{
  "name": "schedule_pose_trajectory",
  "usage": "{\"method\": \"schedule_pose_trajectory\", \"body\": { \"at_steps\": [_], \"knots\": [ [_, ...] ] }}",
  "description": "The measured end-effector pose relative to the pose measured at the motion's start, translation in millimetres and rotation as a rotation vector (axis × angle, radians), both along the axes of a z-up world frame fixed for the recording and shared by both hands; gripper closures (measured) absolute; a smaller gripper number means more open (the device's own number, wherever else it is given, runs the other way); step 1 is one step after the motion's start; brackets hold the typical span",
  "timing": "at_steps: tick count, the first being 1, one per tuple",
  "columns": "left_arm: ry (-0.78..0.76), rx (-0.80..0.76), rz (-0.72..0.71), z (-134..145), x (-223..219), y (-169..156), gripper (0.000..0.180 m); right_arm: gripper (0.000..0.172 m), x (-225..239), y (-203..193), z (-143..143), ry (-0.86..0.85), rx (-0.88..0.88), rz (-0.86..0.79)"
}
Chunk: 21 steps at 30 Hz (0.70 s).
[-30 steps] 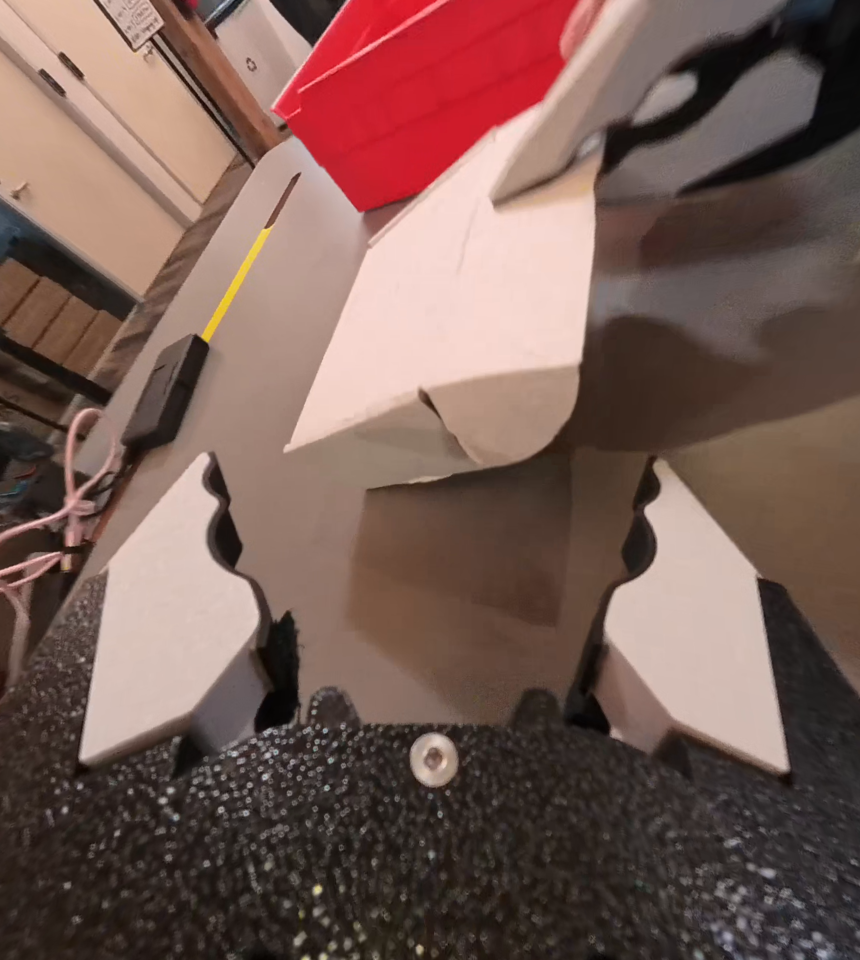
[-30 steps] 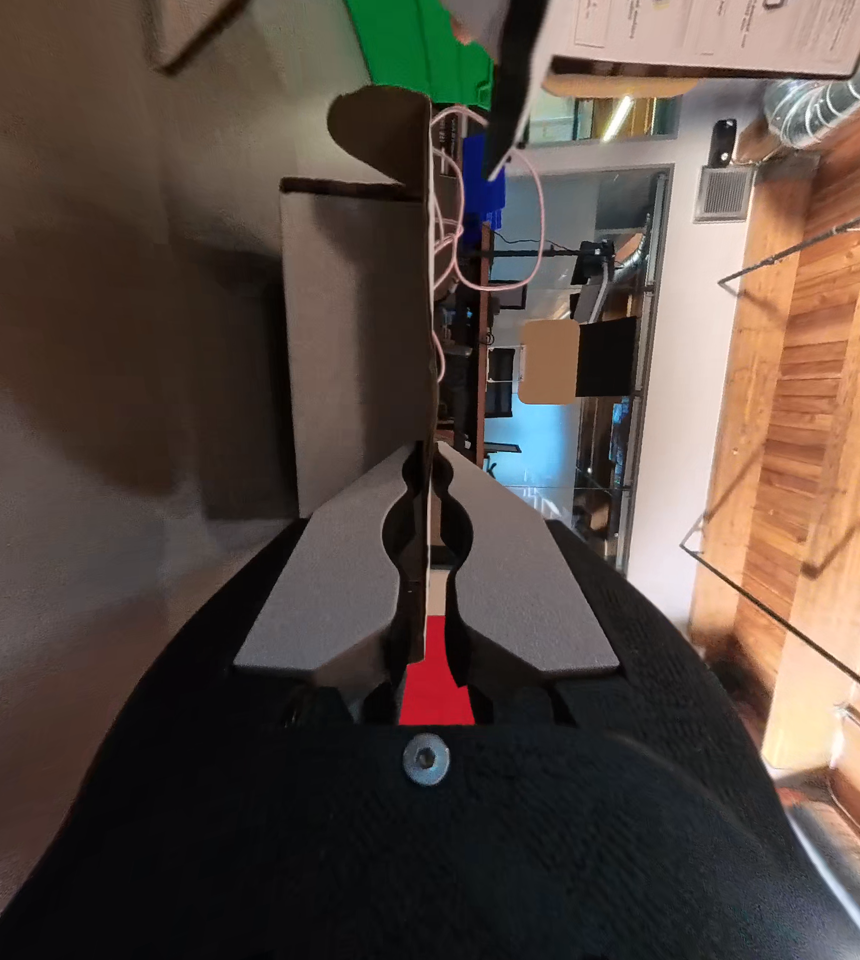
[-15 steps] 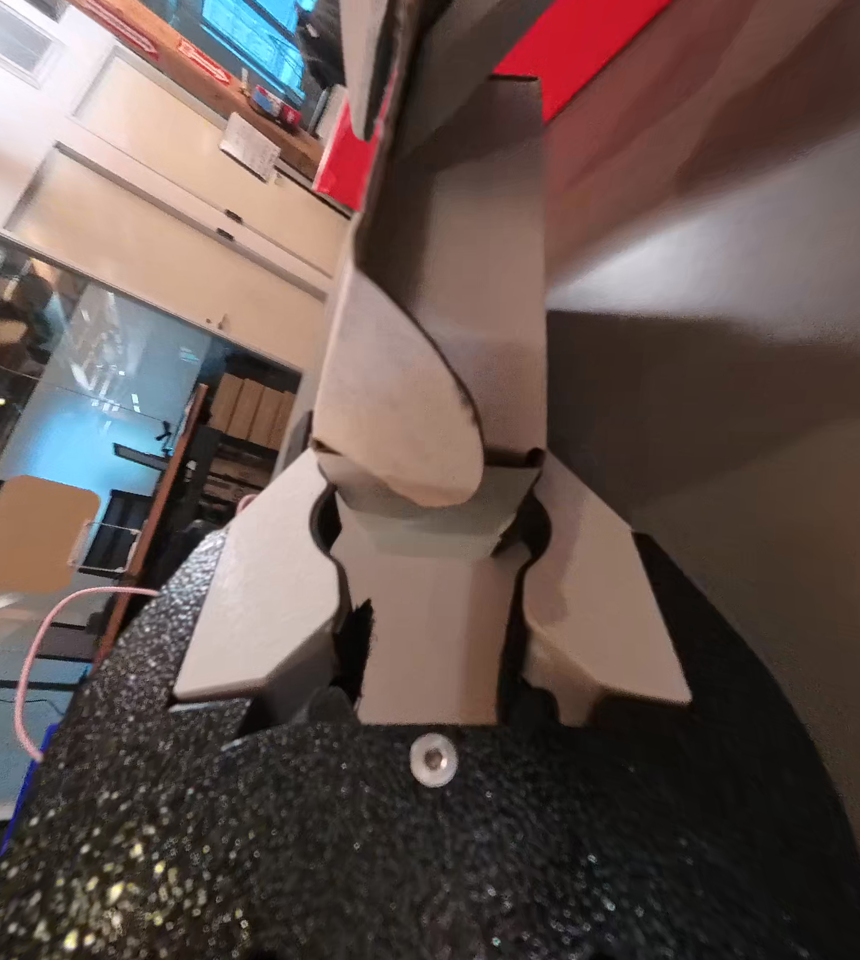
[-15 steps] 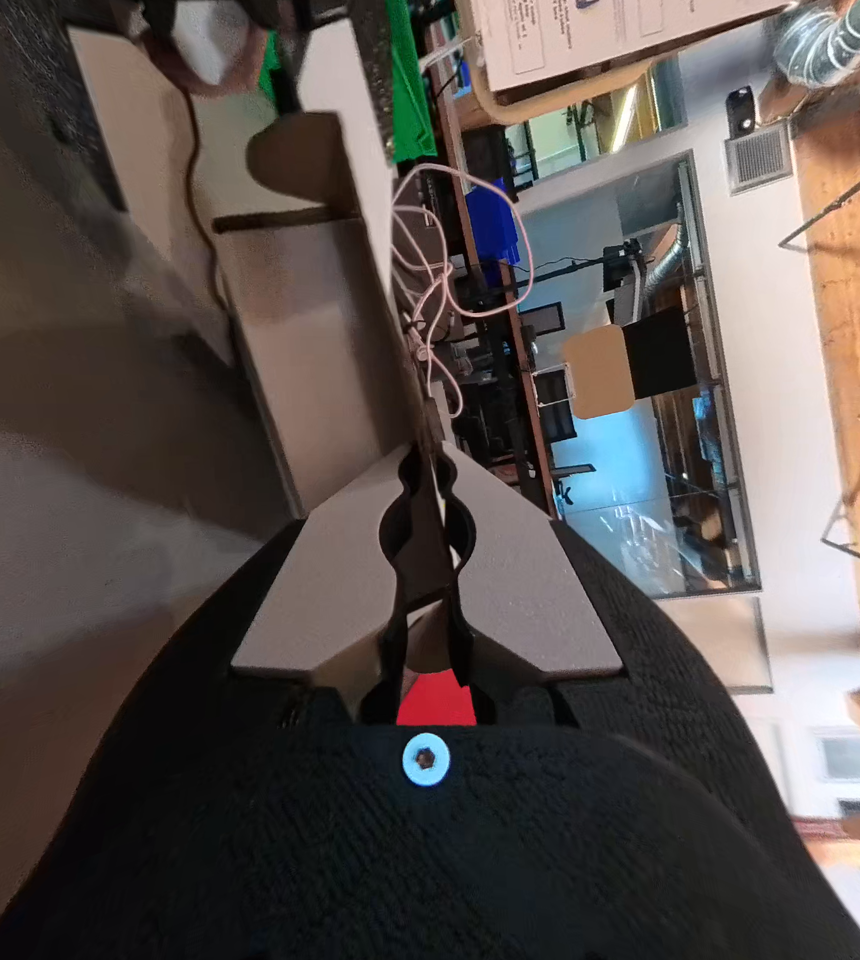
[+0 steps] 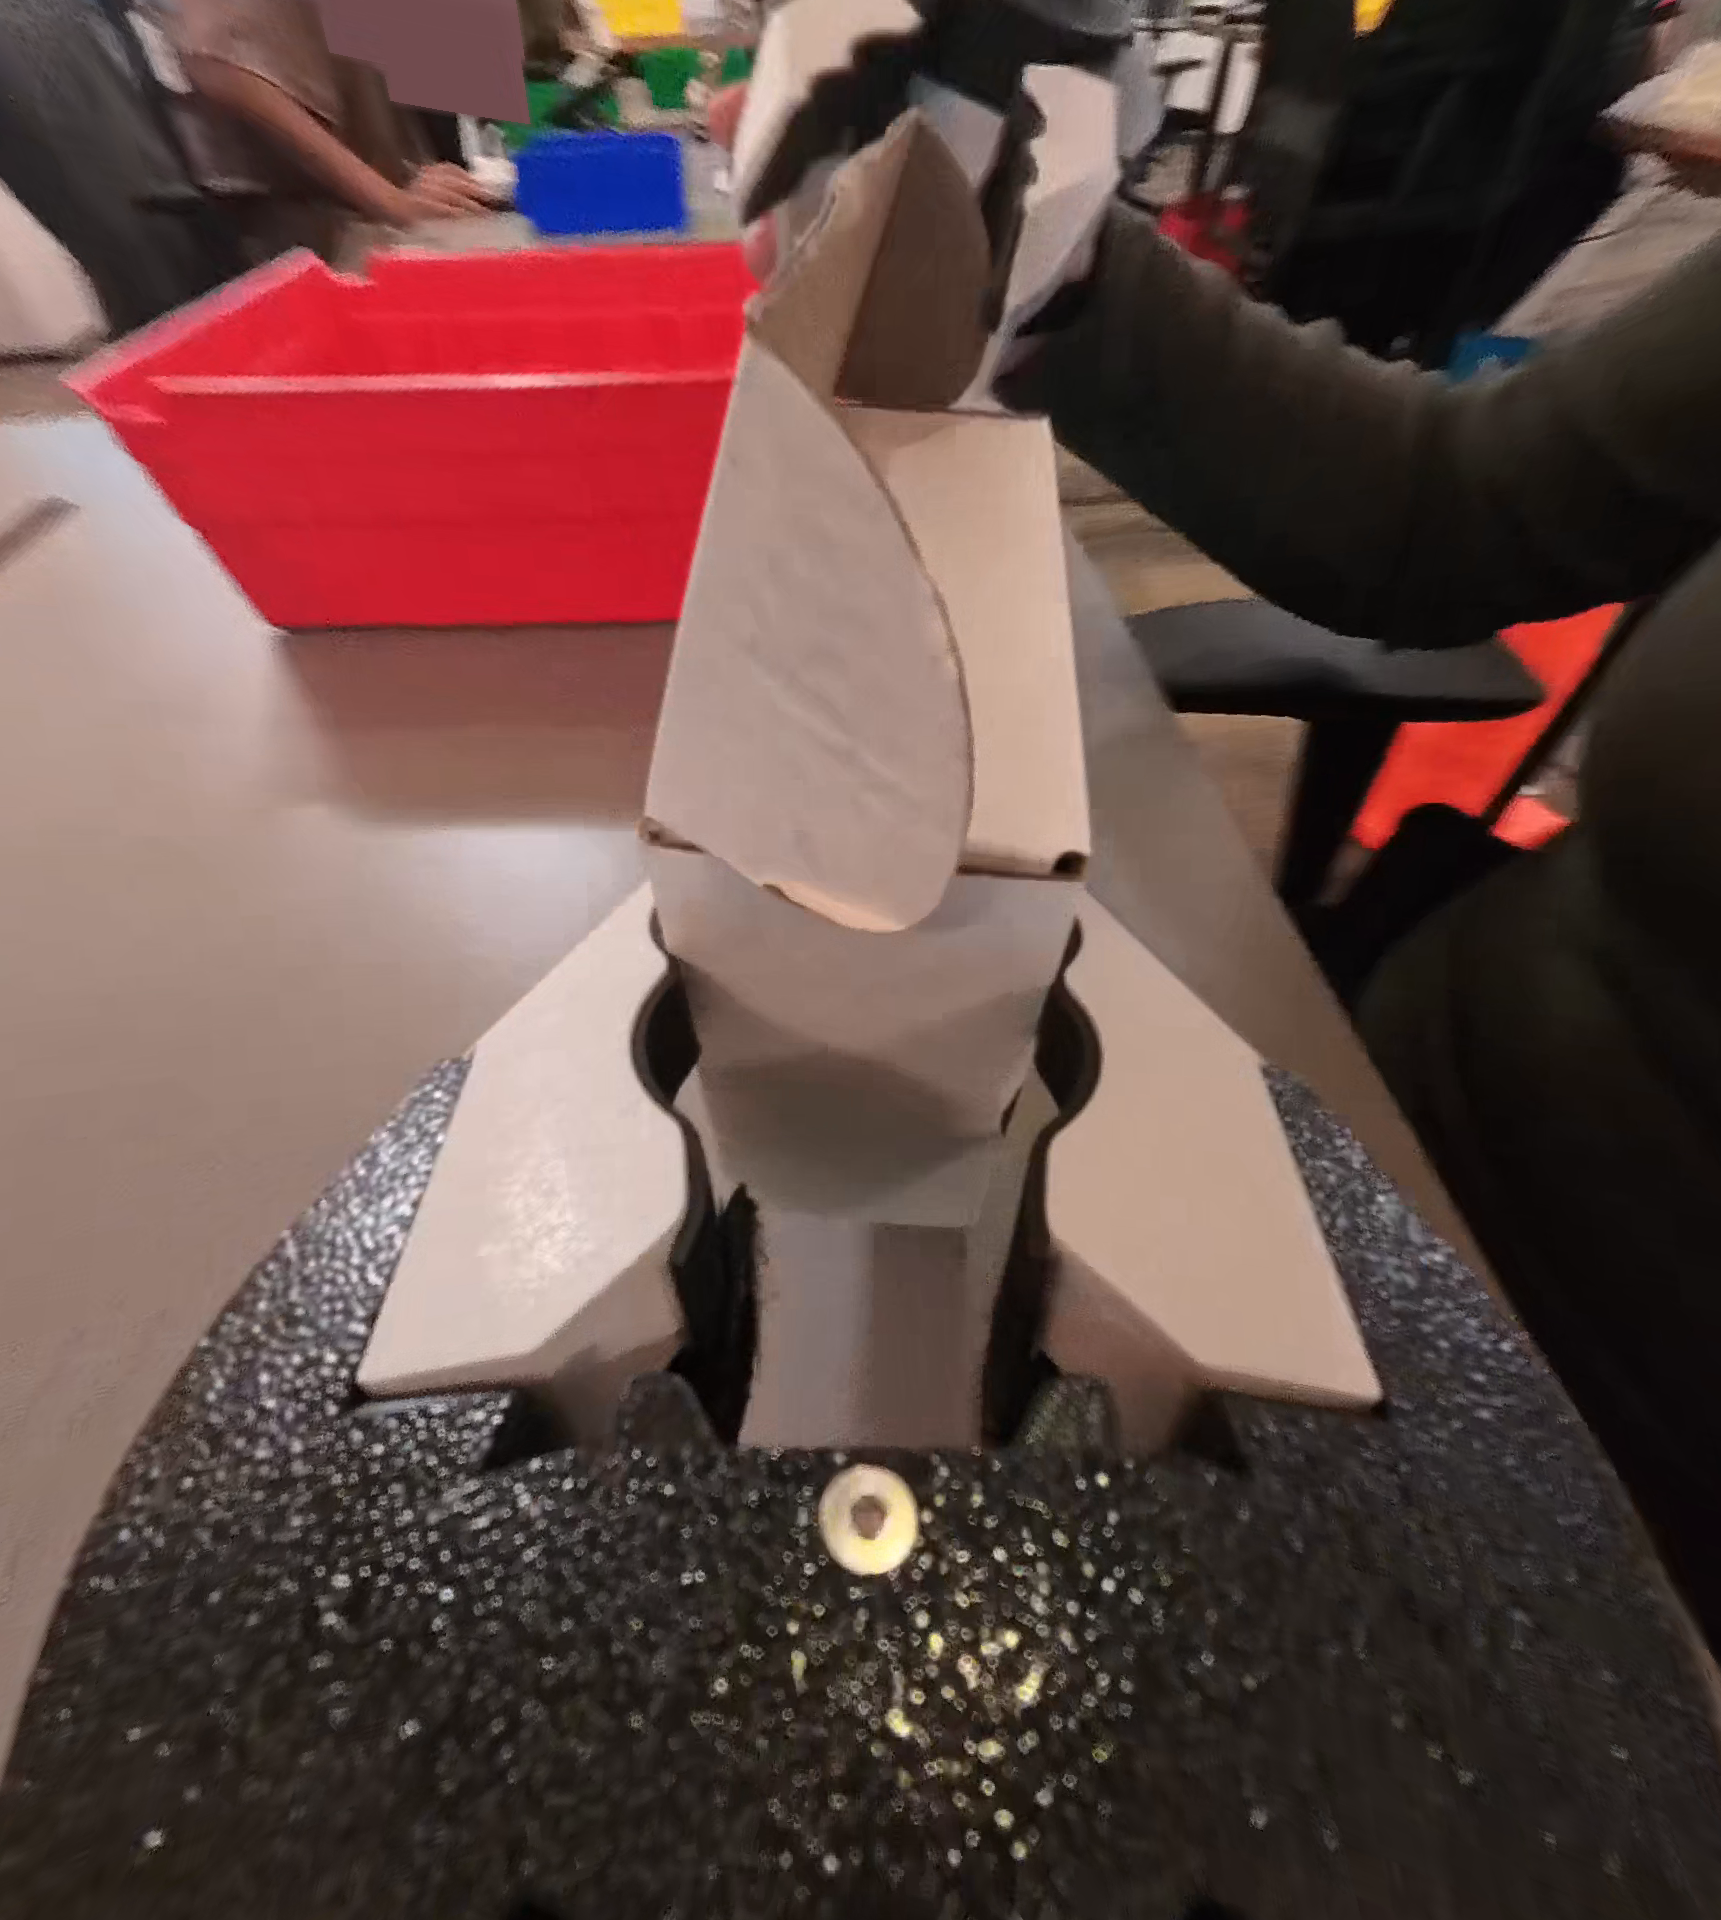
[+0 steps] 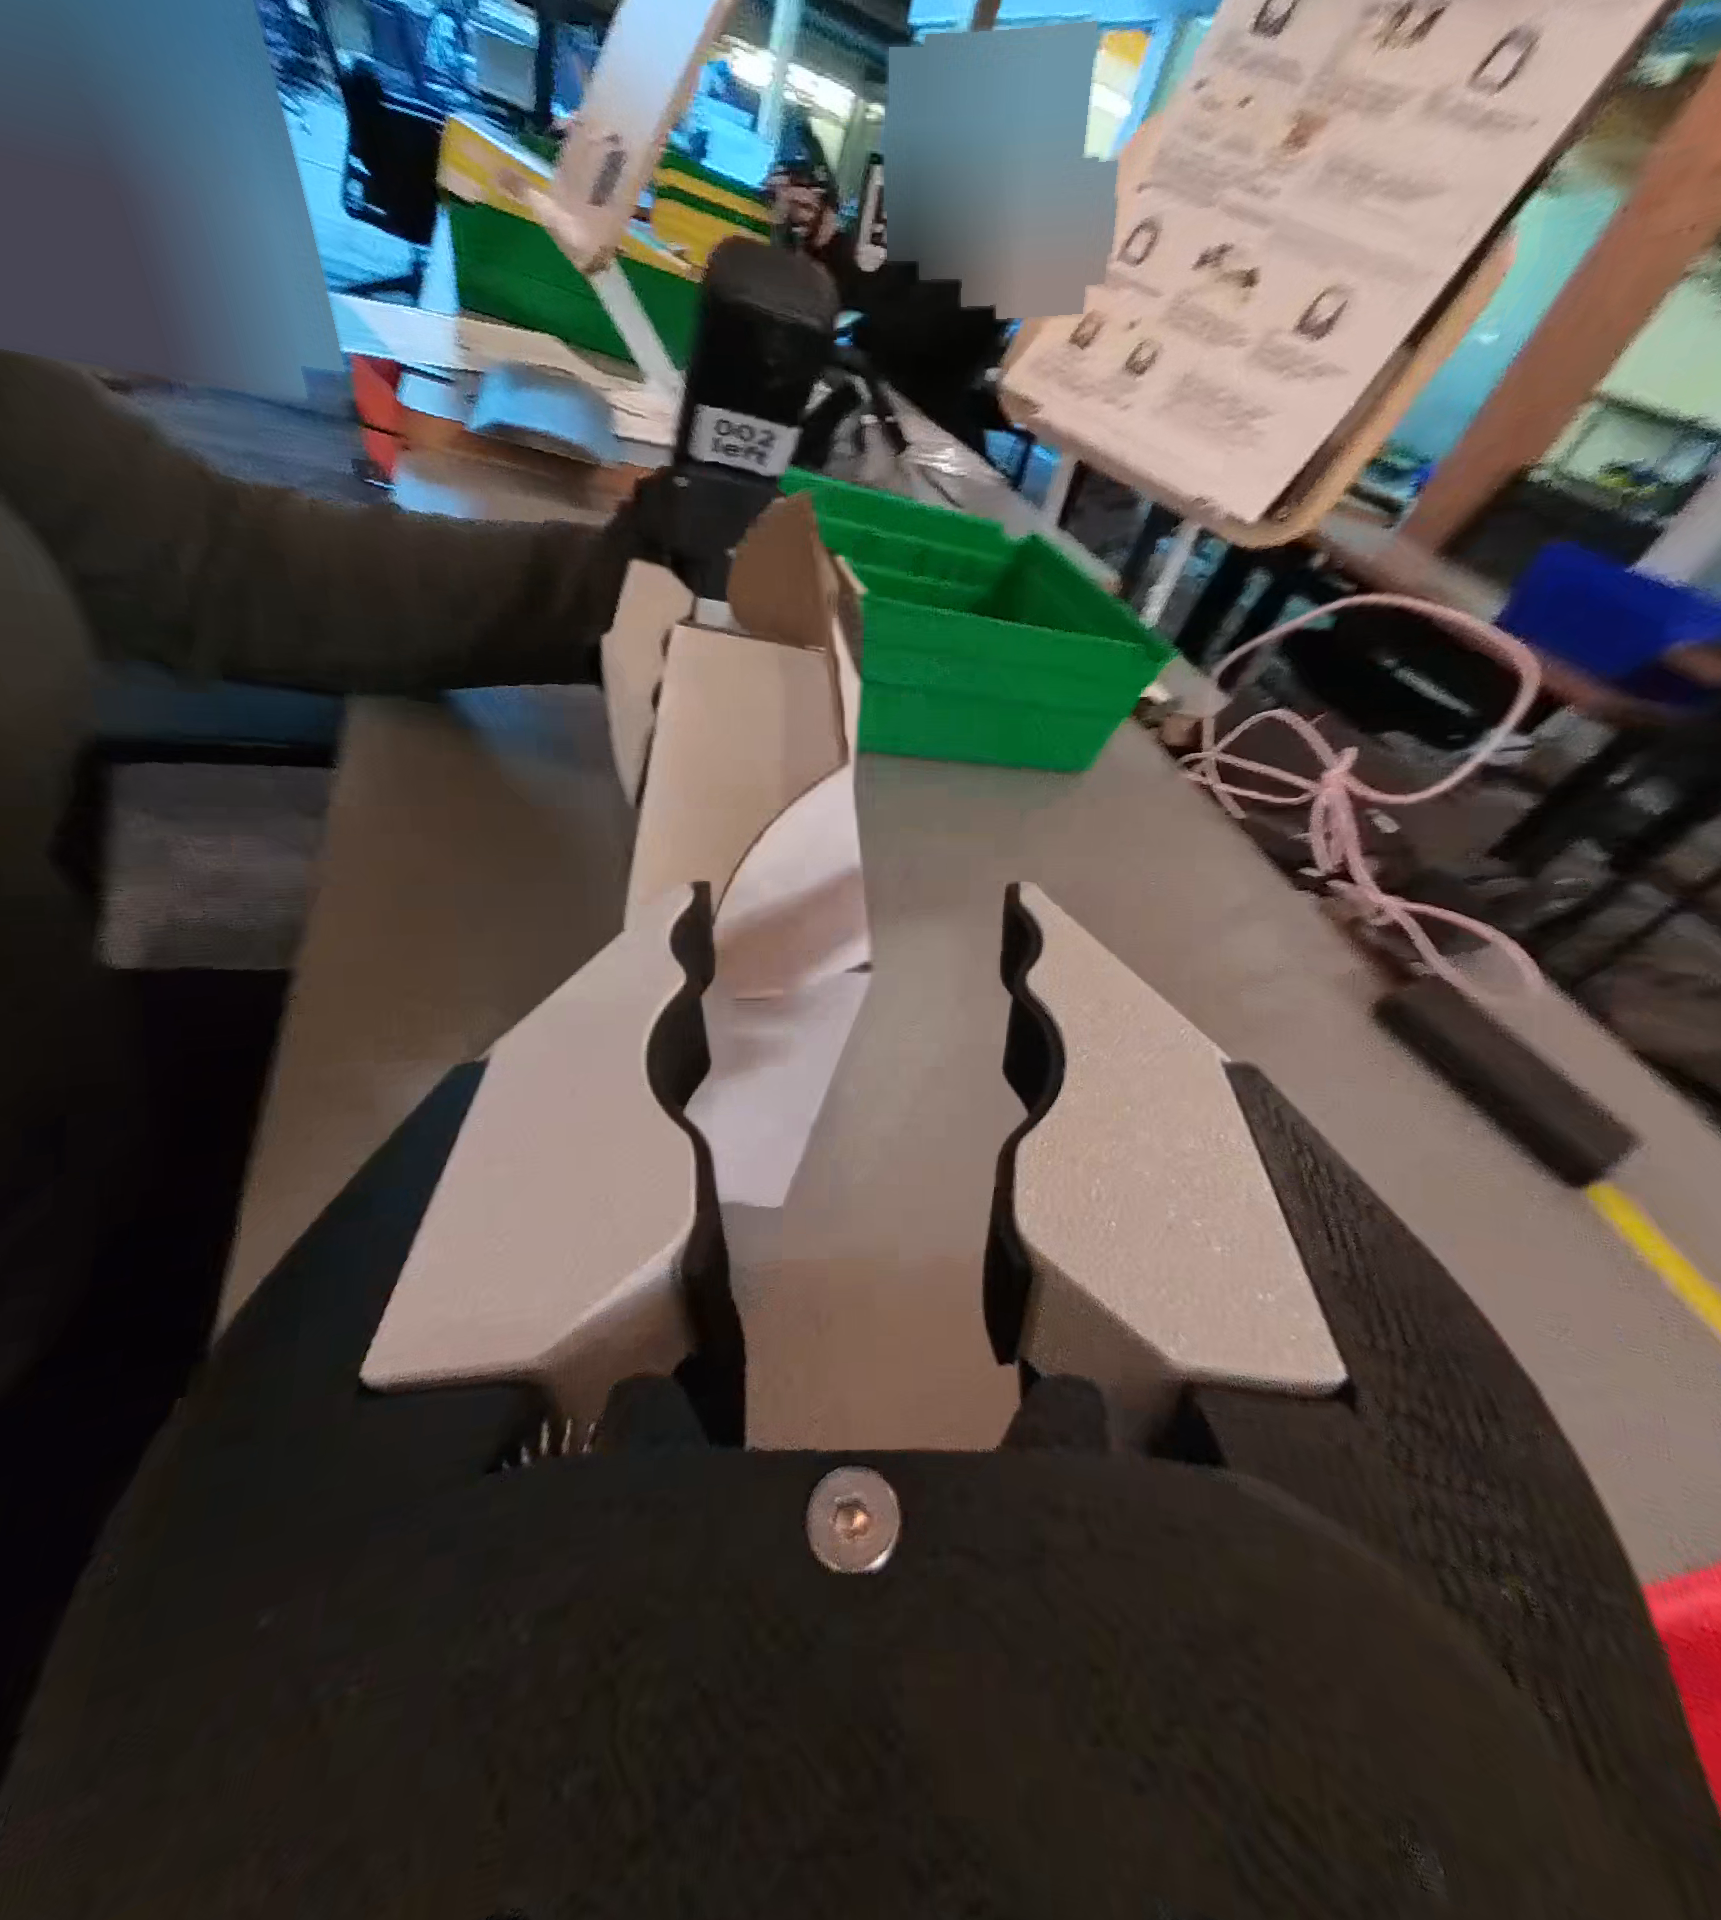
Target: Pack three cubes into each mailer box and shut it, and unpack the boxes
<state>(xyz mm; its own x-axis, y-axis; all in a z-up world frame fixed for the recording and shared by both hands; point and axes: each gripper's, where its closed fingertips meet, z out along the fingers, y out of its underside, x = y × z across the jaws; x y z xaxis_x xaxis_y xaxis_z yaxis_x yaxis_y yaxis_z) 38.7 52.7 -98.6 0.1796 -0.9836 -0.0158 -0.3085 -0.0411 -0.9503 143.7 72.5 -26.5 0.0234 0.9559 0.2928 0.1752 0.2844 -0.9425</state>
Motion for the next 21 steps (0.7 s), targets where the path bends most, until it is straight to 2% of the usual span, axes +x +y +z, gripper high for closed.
{"method": "schedule_pose_trajectory", "body": {
  "at_steps": [5,9,13,15,18,21],
  "knots": [
    [0.041,-0.100,-0.092,-22,5,-11,0.115,0.119,6,-20,-21,-0.010,-0.197,0.173],
    [0.010,-0.171,-0.129,-26,6,-15,0.115,0.125,3,-29,-36,-0.037,-0.257,0.247],
    [-0.018,-0.210,-0.142,-27,4,-14,0.115,0.115,0,-33,-32,0.012,-0.325,0.294],
    [-0.020,-0.210,-0.144,-27,4,-14,0.115,0.118,-2,-30,-35,0.003,-0.326,0.279],
    [0.002,-0.202,-0.134,-28,5,-14,0.116,0.134,-5,-29,-32,0.021,-0.311,0.276],
    [0.026,-0.190,-0.110,-29,4,-12,0.115,0.136,-10,-24,-27,0.062,-0.360,0.237]
  ]
}}
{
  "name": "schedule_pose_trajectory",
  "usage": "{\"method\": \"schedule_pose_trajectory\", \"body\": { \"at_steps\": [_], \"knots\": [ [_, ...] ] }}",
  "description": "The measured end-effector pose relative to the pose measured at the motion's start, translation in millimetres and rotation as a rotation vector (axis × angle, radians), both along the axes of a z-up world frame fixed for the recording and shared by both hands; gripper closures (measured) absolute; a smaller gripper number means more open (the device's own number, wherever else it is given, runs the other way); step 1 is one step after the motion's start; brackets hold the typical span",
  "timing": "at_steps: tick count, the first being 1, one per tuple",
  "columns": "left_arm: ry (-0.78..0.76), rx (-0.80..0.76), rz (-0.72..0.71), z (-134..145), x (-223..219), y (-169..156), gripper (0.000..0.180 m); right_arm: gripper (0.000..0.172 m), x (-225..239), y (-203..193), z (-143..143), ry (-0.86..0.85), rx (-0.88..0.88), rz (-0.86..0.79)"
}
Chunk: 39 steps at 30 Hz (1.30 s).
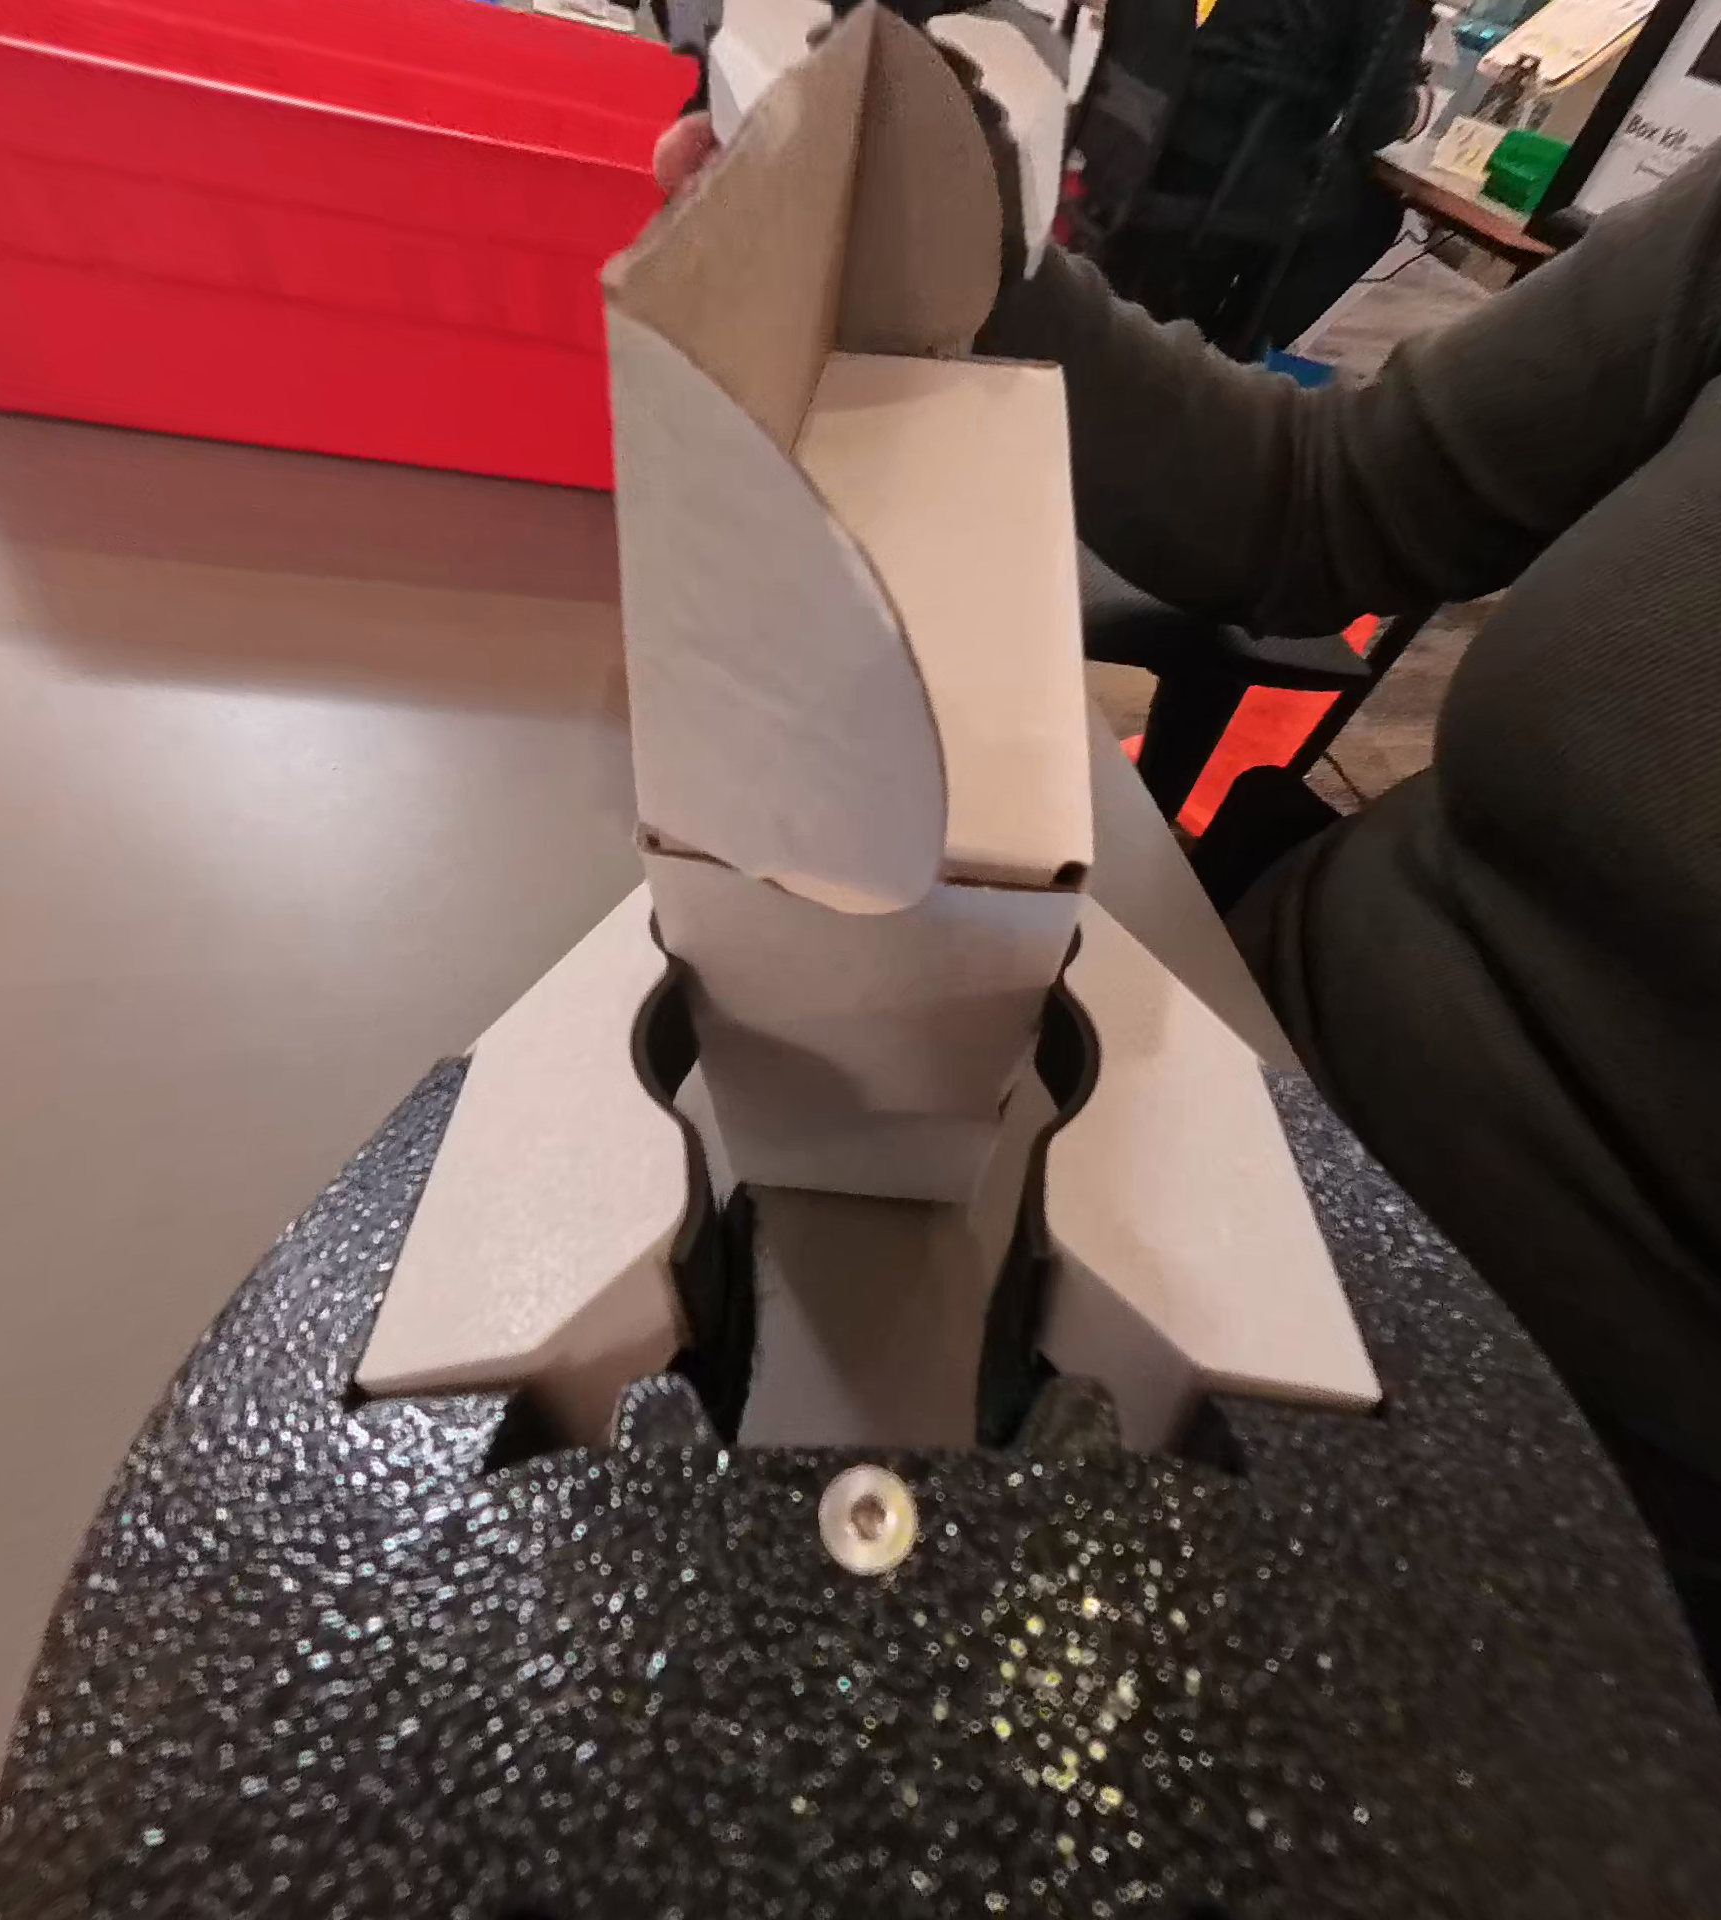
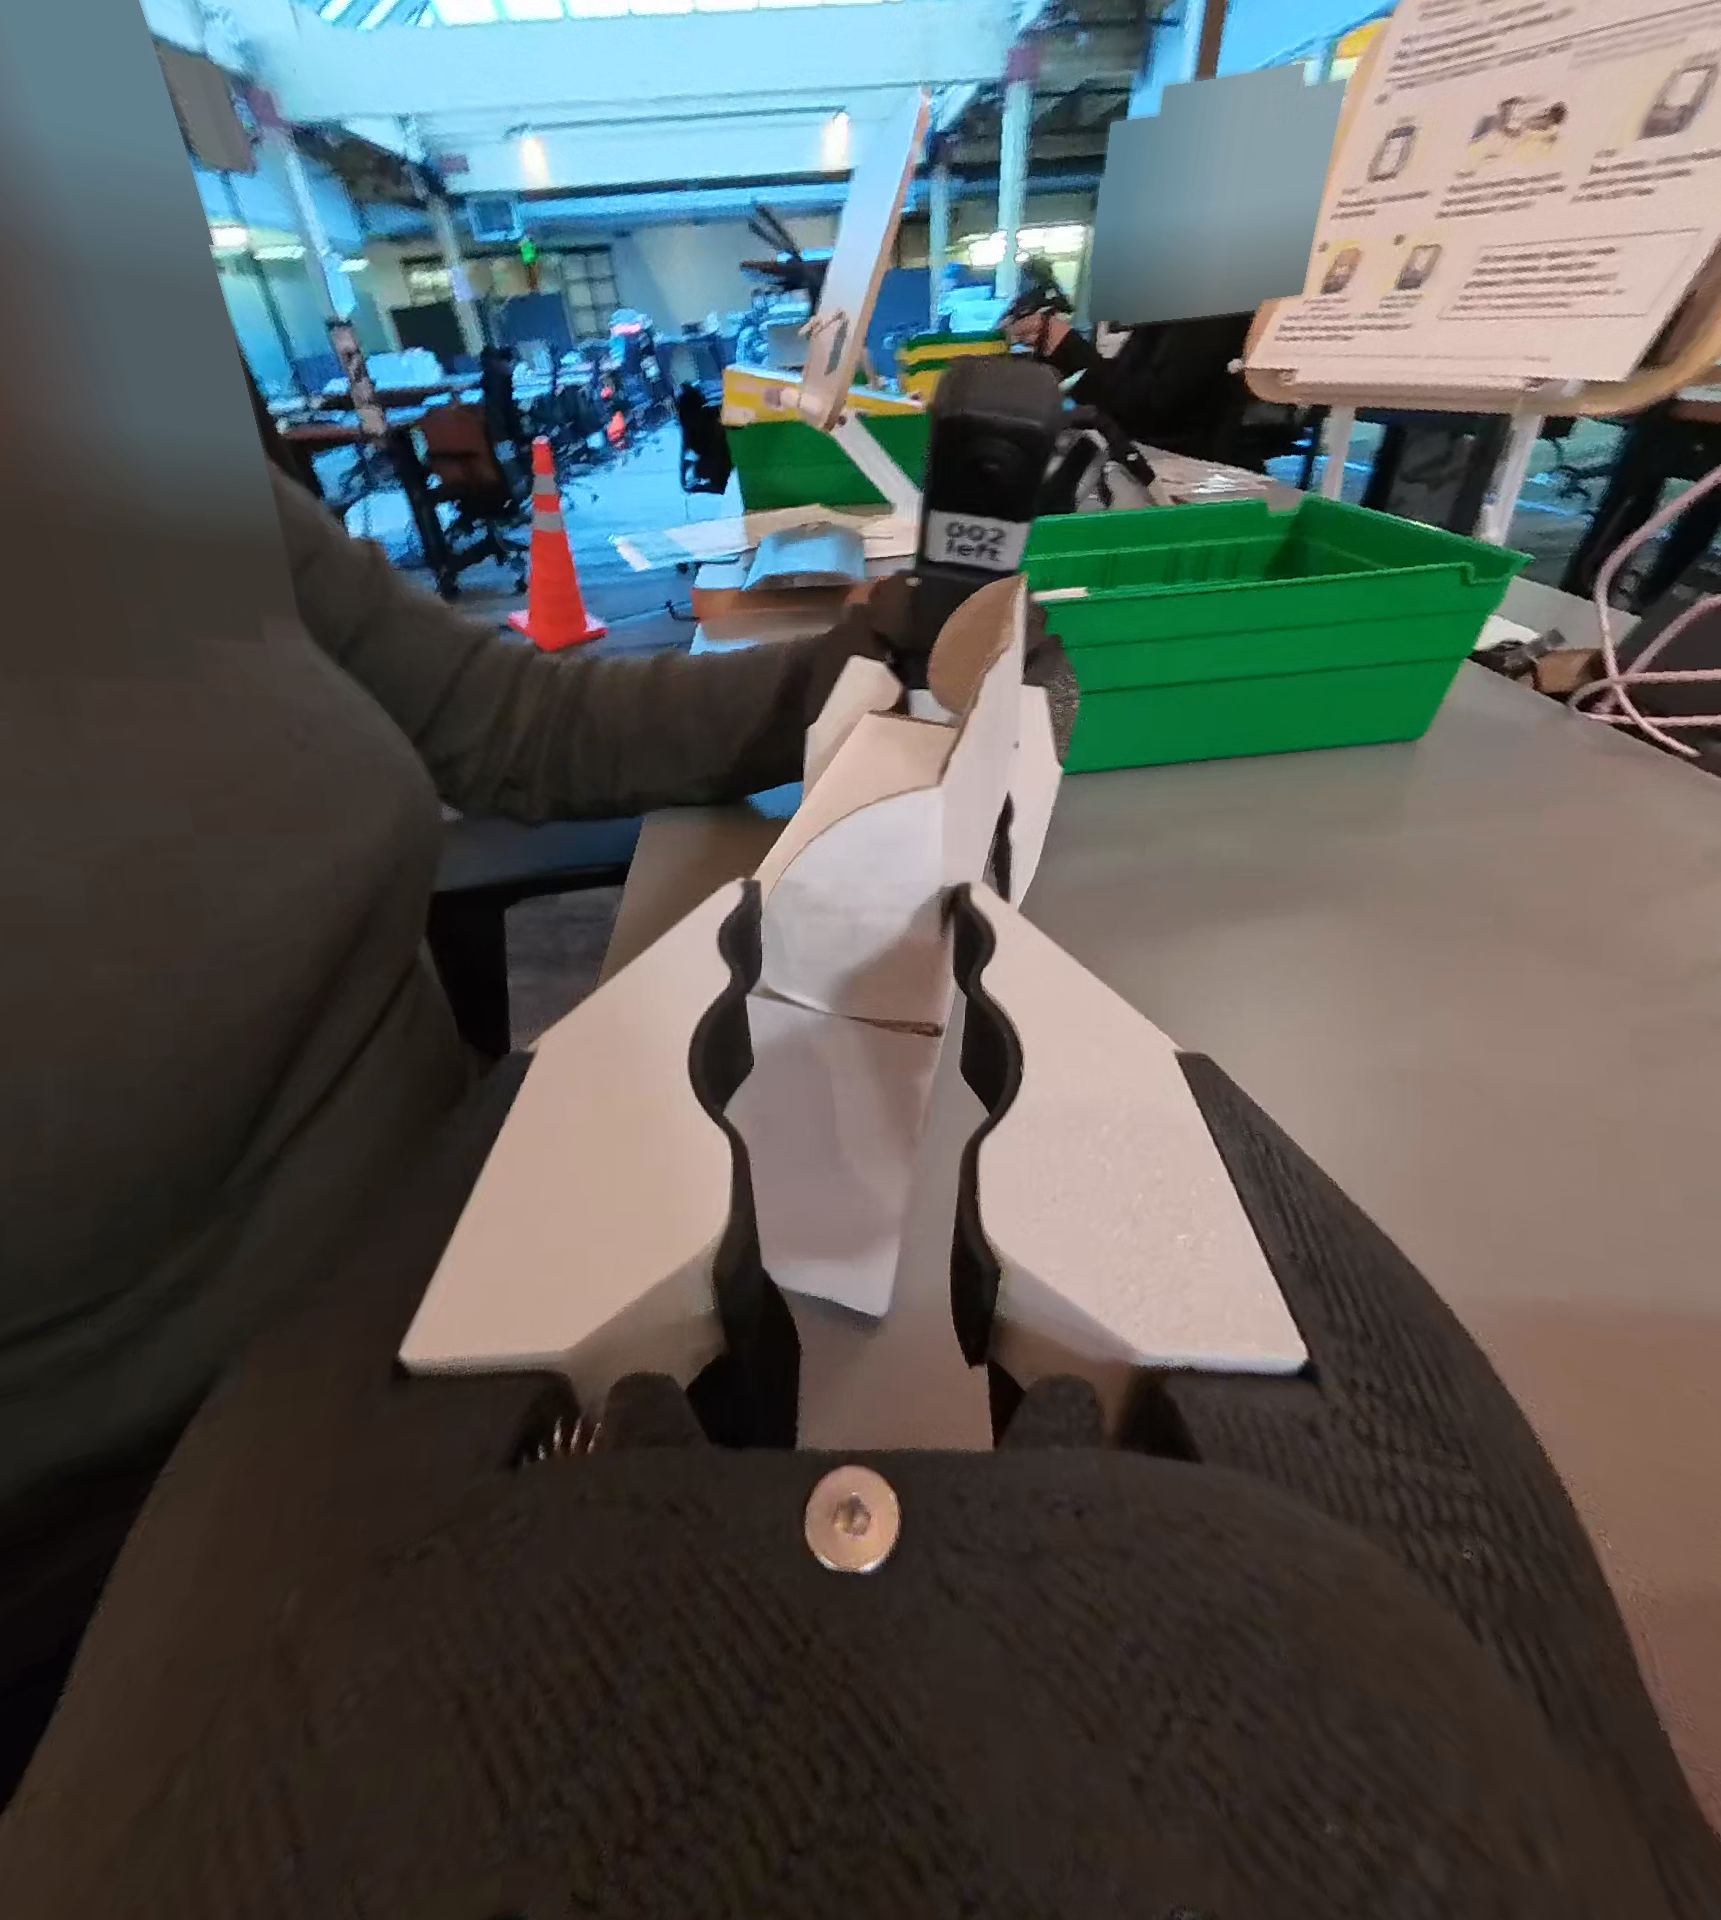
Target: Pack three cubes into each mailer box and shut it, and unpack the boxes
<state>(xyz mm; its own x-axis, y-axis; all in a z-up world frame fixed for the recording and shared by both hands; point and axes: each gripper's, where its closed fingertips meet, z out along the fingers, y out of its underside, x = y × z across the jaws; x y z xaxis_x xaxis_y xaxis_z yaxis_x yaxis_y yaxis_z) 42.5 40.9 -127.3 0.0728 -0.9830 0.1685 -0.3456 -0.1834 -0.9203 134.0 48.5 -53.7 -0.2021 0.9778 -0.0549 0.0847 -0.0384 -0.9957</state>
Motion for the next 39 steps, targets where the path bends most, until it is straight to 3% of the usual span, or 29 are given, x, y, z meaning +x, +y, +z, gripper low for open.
{"method": "schedule_pose_trajectory", "body": {
  "at_steps": [7,13,14,16,17,22,25,31,35,39],
  "knots": [
    [0.141,0.125,0.098,-7,2,11,0.116,0.139,1,20,1,0.038,-0.132,-0.178],
    [0.126,0.101,0.115,-6,8,10,0.114,0.139,6,21,-1,0.026,-0.035,-0.185],
    [0.121,0.127,0.102,-6,7,8,0.108,0.139,5,20,-1,0.022,-0.035,-0.172],
    [0.113,0.212,0.087,0,1,6,0.081,0.138,6,20,-1,0.019,-0.033,-0.160],
    [0.088,0.235,0.097,7,-2,8,0.078,0.138,6,19,-1,0.021,-0.036,-0.149],
    [-0.191,0.178,0.045,65,-21,5,0.082,0.138,9,14,0,0.030,-0.056,-0.085],
    [-0.273,0.072,-0.030,85,-30,-2,0.099,0.138,10,14,0,0.035,-0.074,-0.050],
    [-0.156,0.083,-0.054,75,-26,5,0.124,0.138,11,12,0,0.035,-0.092,-0.015],
    [-0.121,-0.002,-0.135,68,-18,3,0.146,0.138,12,12,0,0.037,-0.097,-0.011],
    [-0.106,-0.004,-0.135,69,-12,4,0.144,0.138,11,15,1,0.045,-0.120,-0.030]
  ]
}}
